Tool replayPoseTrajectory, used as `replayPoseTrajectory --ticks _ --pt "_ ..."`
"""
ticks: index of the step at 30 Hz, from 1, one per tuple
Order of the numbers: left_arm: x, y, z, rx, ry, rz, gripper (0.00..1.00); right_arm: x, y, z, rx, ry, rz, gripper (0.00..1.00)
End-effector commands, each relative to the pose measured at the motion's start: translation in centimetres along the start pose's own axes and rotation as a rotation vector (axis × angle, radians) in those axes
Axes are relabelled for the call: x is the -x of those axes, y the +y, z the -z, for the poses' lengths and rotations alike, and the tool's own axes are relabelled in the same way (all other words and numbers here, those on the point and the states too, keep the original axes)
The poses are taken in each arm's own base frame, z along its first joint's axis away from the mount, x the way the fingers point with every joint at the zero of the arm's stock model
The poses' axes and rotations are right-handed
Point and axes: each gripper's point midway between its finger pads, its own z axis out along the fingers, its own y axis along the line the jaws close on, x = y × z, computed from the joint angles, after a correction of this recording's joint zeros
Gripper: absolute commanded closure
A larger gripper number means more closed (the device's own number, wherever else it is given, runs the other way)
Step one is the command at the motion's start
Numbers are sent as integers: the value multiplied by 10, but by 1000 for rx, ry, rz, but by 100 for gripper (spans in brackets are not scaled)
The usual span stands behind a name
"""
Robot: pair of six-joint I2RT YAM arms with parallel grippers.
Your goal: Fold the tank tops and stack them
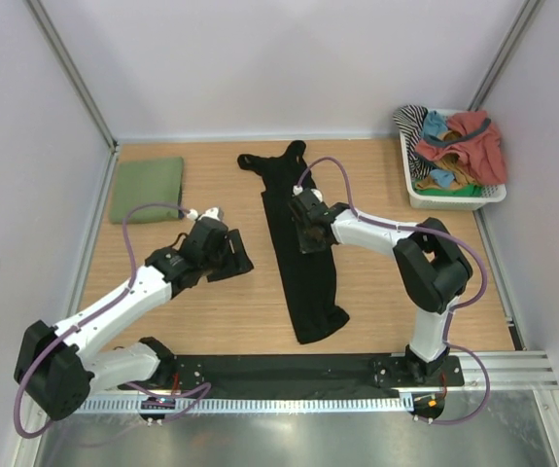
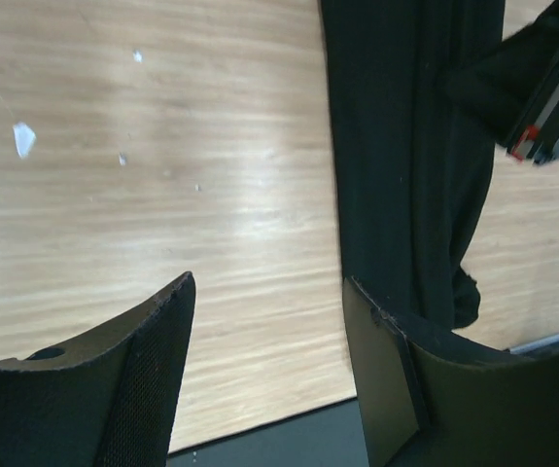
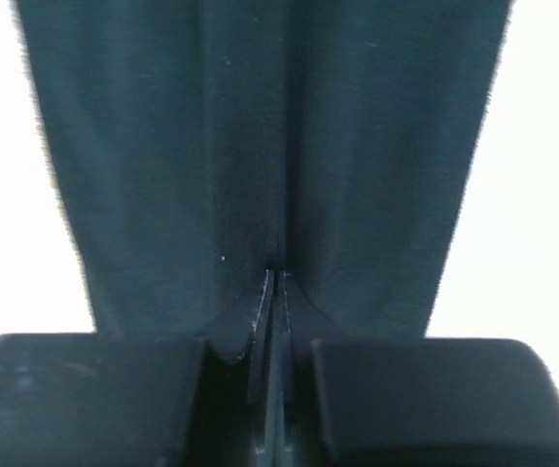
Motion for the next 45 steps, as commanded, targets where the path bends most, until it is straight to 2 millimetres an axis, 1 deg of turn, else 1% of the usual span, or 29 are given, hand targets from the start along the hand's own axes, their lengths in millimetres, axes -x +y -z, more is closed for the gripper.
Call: replayPoseTrajectory --ticks 1,4,7,9,12,13,15,17,18,19,20,21,23,24,25,26,27,28,29,30,31,32,33,34,35,36,38,42,45 --pt "-15 -7 4 -38 4 31 36 11 -9 2 8 -44 -43 89" --pt "-31 -6 -2 -21 44 14 37 10 -22 0 7 -38 -76 98" --pt "-55 -13 -11 -1 96 -29 37 7 -30 -3 7 -26 -94 99" --pt "-62 -18 -19 14 100 -41 37 5 -35 -4 6 -24 -105 99" --pt "-79 -33 -29 -5 126 -57 37 3 -38 -5 13 -17 -127 91" --pt "-85 -46 -28 -28 130 -68 37 4 -39 -5 20 -17 -140 77" --pt "-95 -49 -36 1 142 -94 37 3 -41 -3 20 -18 -147 67" --pt "-102 -63 -37 -9 144 -97 37 0 -42 2 28 -21 -147 59" --pt "-104 -66 -39 -9 136 -92 37 5 -40 11 45 -50 -148 59" --pt "-113 -70 -41 -13 148 -105 37 5 -40 16 51 -61 -145 58" --pt "-115 -78 -42 -32 143 -87 37 1 -42 19 53 -59 -144 57" --pt "-122 -81 -45 -30 148 -91 37 5 -42 32 67 -88 -140 57" --pt "-127 -89 -46 -45 146 -60 37 3 -44 43 75 -101 -130 57" --pt "-129 -91 -46 -49 143 -54 37 -6 -46 46 75 -87 -124 56" --pt "-135 -91 -46 -50 139 -55 37 -3 -46 58 94 -115 -125 55" --pt "-136 -96 -47 -66 131 -45 37 -6 -46 64 100 -120 -123 54" --pt "-139 -97 -46 -69 131 -34 37 -18 -50 65 93 -100 -116 53" --pt "-141 -96 -46 -69 127 -31 37 -18 -49 76 116 -118 -117 54" --pt "-141 -97 -46 -79 125 -25 37 -31 -51 77 117 -92 -108 62" --pt "-144 -99 -46 -86 131 -18 38 -37 -50 80 124 -86 -105 64" --pt "-147 -98 -47 -90 139 -15 38 -44 -52 82 115 -72 -103 64" --pt "-151 -103 -47 -111 154 -9 38 -57 -56 84 92 -45 -92 61" --pt "-156 -106 -47 -122 166 -7 38 -62 -58 85 72 -38 -106 57" --pt "-159 -109 -46 -133 176 -6 38 -64 -65 84 24 -49 -111 48" --pt "-162 -114 -47 -145 183 -3 38 -70 -69 84 3 -46 -122 45" --pt "-171 -114 -49 -141 197 -15 38 -73 -71 83 -12 -45 -142 45" --pt "-177 -121 -51 -153 204 1 39 -78 -79 78 -53 -48 -175 45" --pt "-195 -124 -61 -168 248 18 41 -90 -68 70 4 -9 -192 50" --pt "-200 -125 -68 -169 256 30 45 -91 -66 73 28 -20 -207 52"
